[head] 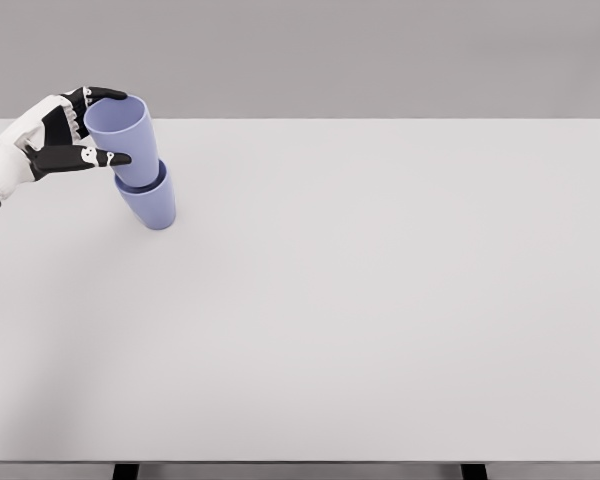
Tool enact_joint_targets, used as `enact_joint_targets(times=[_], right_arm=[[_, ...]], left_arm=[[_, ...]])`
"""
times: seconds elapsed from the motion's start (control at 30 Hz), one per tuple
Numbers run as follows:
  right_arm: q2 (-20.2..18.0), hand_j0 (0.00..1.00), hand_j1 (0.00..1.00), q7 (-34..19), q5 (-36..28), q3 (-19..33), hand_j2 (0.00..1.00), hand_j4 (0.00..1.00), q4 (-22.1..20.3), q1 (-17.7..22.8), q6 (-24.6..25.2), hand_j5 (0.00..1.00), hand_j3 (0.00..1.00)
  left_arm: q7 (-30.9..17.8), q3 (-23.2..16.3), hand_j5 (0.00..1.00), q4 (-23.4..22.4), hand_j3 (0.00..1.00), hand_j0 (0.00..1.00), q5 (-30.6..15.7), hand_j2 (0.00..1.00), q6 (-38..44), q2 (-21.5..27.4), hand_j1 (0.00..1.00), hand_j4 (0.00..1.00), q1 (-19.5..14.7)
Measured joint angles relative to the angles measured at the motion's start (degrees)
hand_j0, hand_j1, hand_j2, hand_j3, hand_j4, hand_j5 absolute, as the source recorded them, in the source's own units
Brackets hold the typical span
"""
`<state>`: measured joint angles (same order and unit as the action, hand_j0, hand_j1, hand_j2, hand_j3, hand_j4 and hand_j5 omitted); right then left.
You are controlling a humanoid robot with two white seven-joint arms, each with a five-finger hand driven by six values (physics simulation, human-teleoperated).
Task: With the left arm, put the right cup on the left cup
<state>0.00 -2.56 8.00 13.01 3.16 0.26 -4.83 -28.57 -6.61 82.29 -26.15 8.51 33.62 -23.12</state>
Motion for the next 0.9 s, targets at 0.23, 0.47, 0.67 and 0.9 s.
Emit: enact_joint_targets(times=[0.23,0.47,0.67,0.9], right_arm=[[0.0,1.0,1.0,0.0,0.0,0.0,1.0,1.0,0.0,0.09,0.0,1.0,1.0],[0.0,1.0,1.0,0.01,0.0,0.0,1.0,1.0,0.0,0.0,0.0,1.0,1.0],[0.0,1.0,1.0,-0.02,0.0,0.0,1.0,1.0,0.0,0.0,0.0,1.0,1.0],[0.0,1.0,1.0,-0.01,0.0,0.0,1.0,1.0,0.0,0.0,0.0,1.0,1.0]], left_arm=[[0.0,-0.08,0.7,-0.41,0.7,0.7,0.02,0.7,-0.05,0.0,0.7,0.7,0.18],[0.0,-0.09,0.7,-0.62,0.7,0.7,0.08,0.7,-0.06,0.0,0.7,0.7,0.26],[0.0,-0.2,0.7,-0.63,0.7,0.7,0.18,0.7,-0.05,-0.07,0.7,0.7,0.26],[0.0,-0.36,0.72,-0.67,0.72,0.72,0.39,0.72,-0.06,-0.13,0.72,0.72,0.26]])
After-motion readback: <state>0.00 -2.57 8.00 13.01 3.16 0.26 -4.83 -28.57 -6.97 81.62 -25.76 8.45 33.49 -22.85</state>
